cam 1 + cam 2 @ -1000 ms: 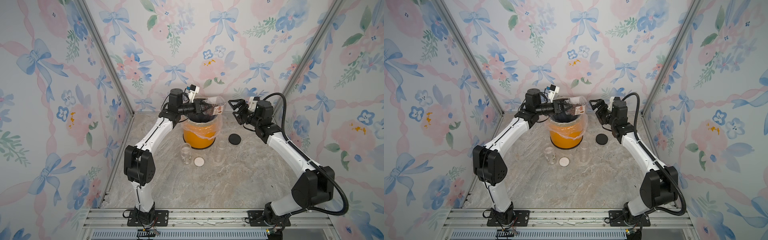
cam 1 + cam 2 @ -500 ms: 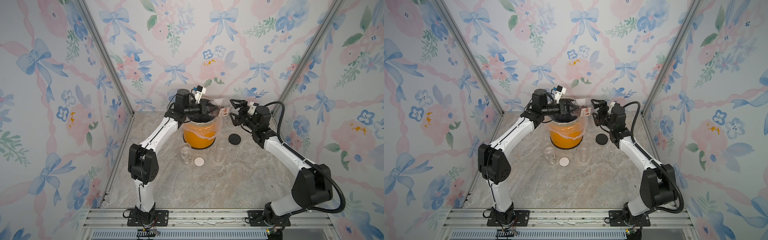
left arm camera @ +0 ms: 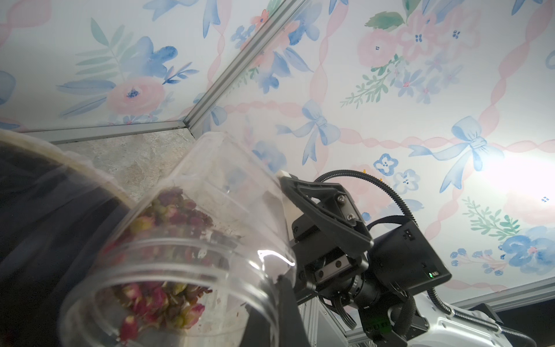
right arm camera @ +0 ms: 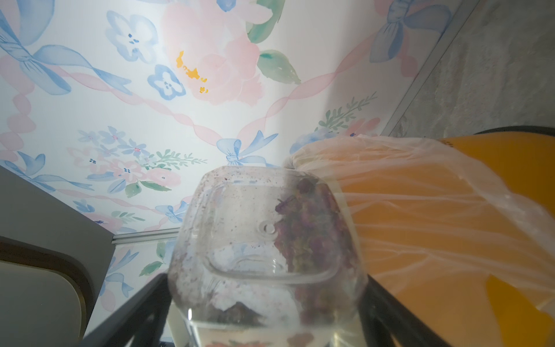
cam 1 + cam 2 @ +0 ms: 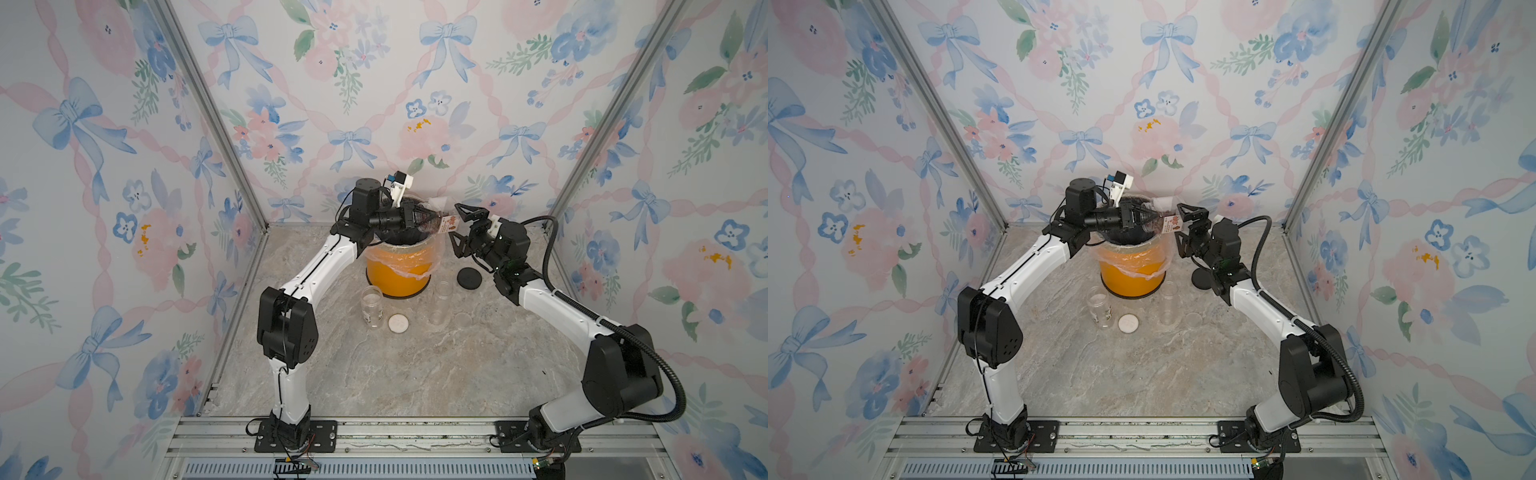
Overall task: Empty the moldy dried flower tea in the jars
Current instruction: Pour the moldy dried flower tea into the trash bin.
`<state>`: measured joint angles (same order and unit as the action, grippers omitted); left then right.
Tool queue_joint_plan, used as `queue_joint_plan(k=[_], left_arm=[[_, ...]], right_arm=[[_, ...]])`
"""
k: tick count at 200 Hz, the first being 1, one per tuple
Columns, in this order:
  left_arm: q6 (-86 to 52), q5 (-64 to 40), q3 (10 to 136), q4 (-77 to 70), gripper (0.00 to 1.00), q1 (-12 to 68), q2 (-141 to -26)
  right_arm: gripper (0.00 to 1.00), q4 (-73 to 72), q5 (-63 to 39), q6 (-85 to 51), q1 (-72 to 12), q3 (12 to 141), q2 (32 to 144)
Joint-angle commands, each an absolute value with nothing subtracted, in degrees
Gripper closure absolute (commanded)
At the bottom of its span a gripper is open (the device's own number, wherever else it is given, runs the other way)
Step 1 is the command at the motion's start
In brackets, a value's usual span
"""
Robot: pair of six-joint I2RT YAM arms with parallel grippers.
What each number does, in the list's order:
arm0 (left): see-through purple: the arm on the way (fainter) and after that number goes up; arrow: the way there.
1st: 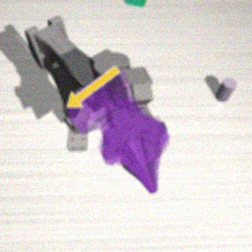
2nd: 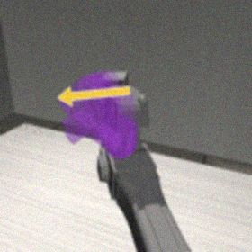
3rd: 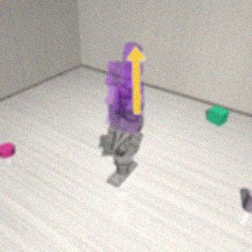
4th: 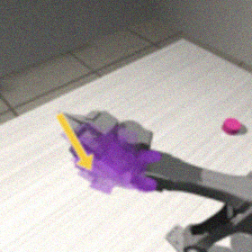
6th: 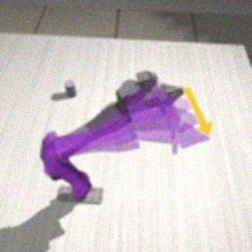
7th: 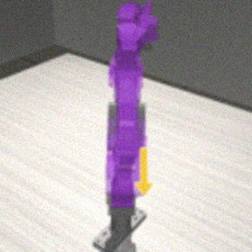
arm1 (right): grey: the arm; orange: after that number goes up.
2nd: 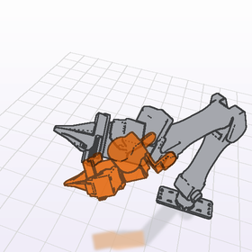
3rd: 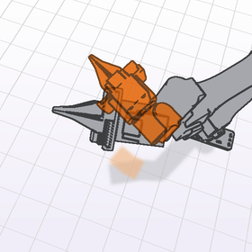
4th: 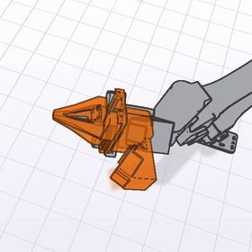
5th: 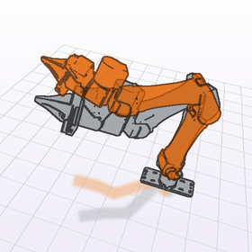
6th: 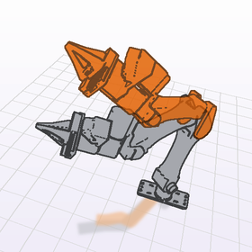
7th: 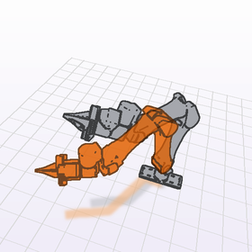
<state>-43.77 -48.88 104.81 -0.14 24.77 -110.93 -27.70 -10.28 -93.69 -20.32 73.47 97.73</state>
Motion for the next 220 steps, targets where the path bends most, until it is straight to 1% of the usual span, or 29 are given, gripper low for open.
queue_joint_plan(k=[1, 34, 93, 105, 145, 159, 174, 183, 198, 220], left_arm=[[-45.0, -48.9, 105.9, 1.1, 1.00, 25.5, -112.9], [-45.1, -49.4, 105.9, 1.0, 1.00, 26.1, -113.4], [-45.3, -49.6, 105.2, 1.0, 1.00, 26.6, -113.2], [-45.2, -49.9, 105.0, 1.0, 1.00, 26.6, -113.3], [-45.2, -50.5, 104.5, 1.0, 1.00, 26.6, -113.3], [-45.1, -50.1, 104.4, 1.0, 1.00, 26.6, -113.1], [-45.1, -49.2, 104.3, 1.0, 1.00, 26.6, -112.8], [-45.1, -48.7, 104.3, 1.0, 1.00, 26.5, -112.7], [-45.1, -48.0, 104.2, 1.0, 0.86, 26.3, -112.3], [-44.8, -46.5, 103.4, 1.0, 0.67, 25.3, -111.2]], right_arm=[[0.03, -30.9, -8.2, -94.5, -21.1, 74.8, 100.2], [0.03, -31.9, -5.8, -93.0, -21.4, 75.4, 100.9], [0.03, -39.3, -1.0, -93.9, -21.9, 74.2, 103.8], [0.00, -40.1, 0.0, -93.9, -22.0, 74.2, 104.2], [0.12, -42.9, 2.6, -93.3, -22.6, 73.9, 105.5], [0.18, -43.2, 3.0, -92.9, -23.0, 74.3, 105.8], [0.20, -43.6, 3.5, -92.5, -23.3, 74.6, 106.0], [0.23, -43.8, 3.9, -92.5, -23.4, 74.5, 106.0], [0.25, -44.6, 4.8, -92.1, -23.4, 74.1, 105.8], [0.26, -44.4, 5.9, -91.1, -23.5, 73.8, 105.1]])
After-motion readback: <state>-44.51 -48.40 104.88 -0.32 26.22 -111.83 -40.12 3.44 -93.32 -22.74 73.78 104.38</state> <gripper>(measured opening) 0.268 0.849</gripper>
